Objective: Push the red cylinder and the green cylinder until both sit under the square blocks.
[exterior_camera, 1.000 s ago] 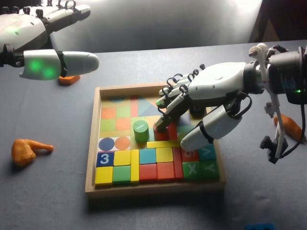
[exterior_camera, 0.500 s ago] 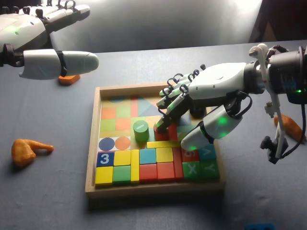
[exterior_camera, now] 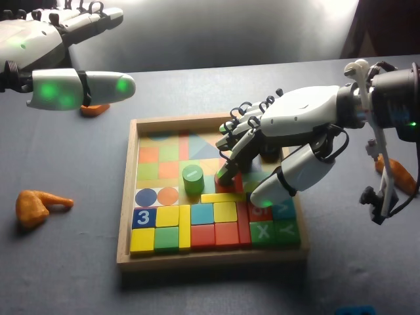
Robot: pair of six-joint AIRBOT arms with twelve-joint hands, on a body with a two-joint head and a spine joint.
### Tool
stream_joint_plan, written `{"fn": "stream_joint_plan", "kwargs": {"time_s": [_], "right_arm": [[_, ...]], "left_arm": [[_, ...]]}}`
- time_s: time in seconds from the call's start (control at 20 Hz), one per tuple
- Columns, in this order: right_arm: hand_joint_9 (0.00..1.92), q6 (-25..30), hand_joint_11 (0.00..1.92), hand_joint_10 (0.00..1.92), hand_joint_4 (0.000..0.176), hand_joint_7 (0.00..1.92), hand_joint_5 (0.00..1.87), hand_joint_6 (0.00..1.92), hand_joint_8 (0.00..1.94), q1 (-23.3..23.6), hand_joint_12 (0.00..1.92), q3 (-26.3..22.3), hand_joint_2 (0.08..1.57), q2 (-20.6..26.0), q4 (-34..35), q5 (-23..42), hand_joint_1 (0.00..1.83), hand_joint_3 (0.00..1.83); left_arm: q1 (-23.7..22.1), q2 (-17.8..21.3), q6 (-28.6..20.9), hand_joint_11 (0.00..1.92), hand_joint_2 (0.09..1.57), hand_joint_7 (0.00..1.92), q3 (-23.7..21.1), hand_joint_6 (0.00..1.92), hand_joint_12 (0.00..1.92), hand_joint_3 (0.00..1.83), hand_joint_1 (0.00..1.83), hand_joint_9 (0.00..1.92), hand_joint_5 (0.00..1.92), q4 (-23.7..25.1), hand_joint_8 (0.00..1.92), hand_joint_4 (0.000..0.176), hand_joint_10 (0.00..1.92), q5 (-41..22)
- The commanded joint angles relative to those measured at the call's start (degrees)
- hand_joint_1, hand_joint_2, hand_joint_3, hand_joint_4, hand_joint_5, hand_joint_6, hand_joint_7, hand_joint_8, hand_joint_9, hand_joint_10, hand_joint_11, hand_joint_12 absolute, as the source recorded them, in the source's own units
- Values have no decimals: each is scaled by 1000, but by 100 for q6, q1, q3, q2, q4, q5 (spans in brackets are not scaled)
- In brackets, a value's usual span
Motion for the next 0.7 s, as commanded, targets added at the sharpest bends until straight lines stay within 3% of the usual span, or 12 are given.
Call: {"fn": "stream_joint_plan", "kwargs": {"time_s": [0.0, 0.15, 0.25, 0.35, 0.45, 0.5, 0.65], "right_arm": [[57, 61, 0, 5, 150, 190, 590, 6, 6, -6, 632, 10, 1112, 57, 138, 87, 338, 0], [2, 67, 0, 0, 167, 75, 498, 4, 7, 19, 314, 10, 1117, 93, 139, 87, 278, 0], [0, 63, 0, 0, 173, 49, 487, 1, 1, 38, 254, 10, 1117, 97, 139, 99, 268, 0], [0, 58, 0, 0, 173, 44, 498, 4, 1, 42, 194, 9, 1121, 95, 139, 129, 276, 1], [0, 57, 0, 0, 176, 28, 508, 5, 0, 41, 155, 8, 1123, 95, 139, 144, 251, 1], [0, 56, 0, 0, 176, 23, 518, 6, 0, 41, 135, 8, 1121, 95, 139, 146, 246, 0], [0, 54, 0, 0, 176, 1, 524, 1, 0, 41, 0, 7, 1124, 95, 139, 154, 205, 2]], "left_arm": [[-45, -2, -10, 0, 932, 0, 38, 1, 114, 0, 0, 0, 31, -91, 0, 143, 0, -659], [-34, -1, -10, 0, 946, 0, 44, 1, 107, 5, 0, 0, 28, -92, 0, 139, 0, -657], [-32, -1, -10, 0, 967, 0, 44, 2, 230, 0, 0, 0, 45, -92, 0, 156, 0, -657], [-32, -1, -10, 0, 957, 0, 47, 5, 183, 0, 0, 0, 38, -92, 0, 141, 0, -657], [-29, 0, -10, 0, 971, 0, 50, 2, 172, 1, 0, 0, 45, -92, 0, 147, 0, -651], [-22, 0, -10, 0, 981, 0, 50, 2, 179, 5, 0, 0, 47, -92, 0, 140, 0, -651], [-20, 0, -10, 0, 970, 0, 50, 0, 131, 2, 0, 0, 34, -92, 0, 144, 0, -651]]}}
